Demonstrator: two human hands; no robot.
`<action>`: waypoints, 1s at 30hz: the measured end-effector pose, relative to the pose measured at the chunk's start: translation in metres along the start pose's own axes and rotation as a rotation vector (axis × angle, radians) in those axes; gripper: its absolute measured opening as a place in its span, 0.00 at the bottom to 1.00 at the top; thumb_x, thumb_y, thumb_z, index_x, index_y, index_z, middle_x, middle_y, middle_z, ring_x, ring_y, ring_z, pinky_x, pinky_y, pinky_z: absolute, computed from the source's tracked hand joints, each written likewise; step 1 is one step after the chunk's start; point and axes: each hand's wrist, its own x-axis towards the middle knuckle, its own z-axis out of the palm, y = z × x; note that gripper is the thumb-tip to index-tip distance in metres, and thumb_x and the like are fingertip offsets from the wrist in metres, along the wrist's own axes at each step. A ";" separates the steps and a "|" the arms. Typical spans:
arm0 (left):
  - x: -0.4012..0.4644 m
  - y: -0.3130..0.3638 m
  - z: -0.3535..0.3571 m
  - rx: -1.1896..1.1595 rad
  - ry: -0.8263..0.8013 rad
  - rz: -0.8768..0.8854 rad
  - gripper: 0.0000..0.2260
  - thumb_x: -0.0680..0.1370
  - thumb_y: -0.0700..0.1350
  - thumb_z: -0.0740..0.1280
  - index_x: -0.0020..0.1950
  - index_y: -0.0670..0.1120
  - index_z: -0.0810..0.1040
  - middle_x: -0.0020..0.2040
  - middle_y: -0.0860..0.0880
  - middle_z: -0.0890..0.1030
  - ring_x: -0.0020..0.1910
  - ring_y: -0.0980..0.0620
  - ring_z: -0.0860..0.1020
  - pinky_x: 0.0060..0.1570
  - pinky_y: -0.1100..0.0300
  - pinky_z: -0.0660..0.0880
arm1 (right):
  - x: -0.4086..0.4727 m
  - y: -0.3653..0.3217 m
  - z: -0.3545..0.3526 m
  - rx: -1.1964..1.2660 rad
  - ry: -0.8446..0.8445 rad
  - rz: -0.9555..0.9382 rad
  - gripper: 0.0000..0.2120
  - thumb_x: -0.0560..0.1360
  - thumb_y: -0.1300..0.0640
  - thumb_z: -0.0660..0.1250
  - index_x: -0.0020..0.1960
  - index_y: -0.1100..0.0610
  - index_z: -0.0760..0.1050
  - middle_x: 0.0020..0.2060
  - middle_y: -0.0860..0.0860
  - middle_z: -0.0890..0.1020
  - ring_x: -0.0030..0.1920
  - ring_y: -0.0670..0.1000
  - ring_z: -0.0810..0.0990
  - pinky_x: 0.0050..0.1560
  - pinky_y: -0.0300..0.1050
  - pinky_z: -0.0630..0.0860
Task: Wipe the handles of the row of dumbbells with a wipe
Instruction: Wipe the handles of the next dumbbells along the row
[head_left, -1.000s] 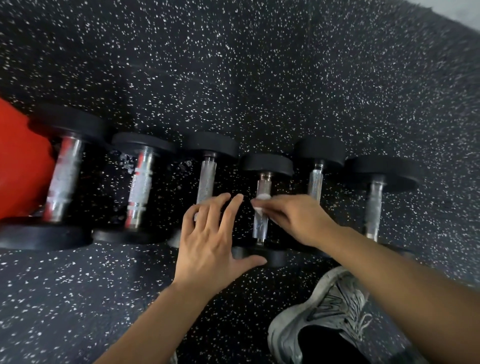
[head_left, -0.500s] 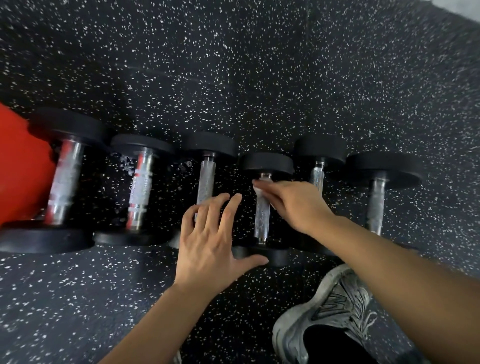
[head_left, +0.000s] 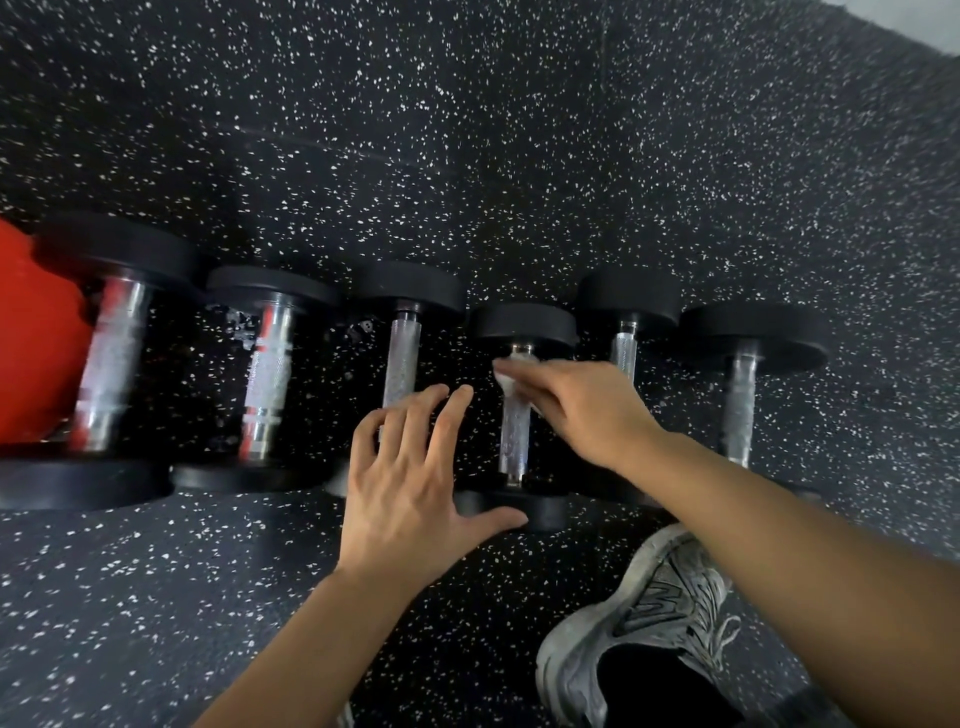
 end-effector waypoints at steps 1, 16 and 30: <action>0.000 0.000 0.000 -0.002 0.002 0.004 0.53 0.65 0.80 0.65 0.80 0.48 0.63 0.75 0.47 0.71 0.72 0.45 0.72 0.74 0.44 0.62 | 0.001 0.001 0.002 -0.009 0.027 0.011 0.21 0.83 0.42 0.53 0.74 0.38 0.70 0.58 0.46 0.86 0.55 0.50 0.85 0.54 0.48 0.81; 0.001 0.006 -0.001 -0.022 0.007 -0.014 0.55 0.64 0.80 0.67 0.81 0.48 0.63 0.75 0.47 0.71 0.73 0.46 0.70 0.75 0.46 0.59 | -0.012 -0.001 0.000 -0.026 -0.268 -0.164 0.22 0.82 0.50 0.64 0.74 0.36 0.68 0.65 0.41 0.82 0.62 0.46 0.83 0.63 0.44 0.78; 0.001 0.004 -0.002 -0.072 -0.015 -0.025 0.54 0.63 0.78 0.69 0.81 0.51 0.60 0.77 0.47 0.69 0.75 0.46 0.69 0.76 0.46 0.59 | -0.021 -0.005 0.005 -0.129 -0.386 -0.229 0.22 0.83 0.49 0.63 0.74 0.34 0.67 0.66 0.41 0.81 0.63 0.46 0.82 0.63 0.45 0.77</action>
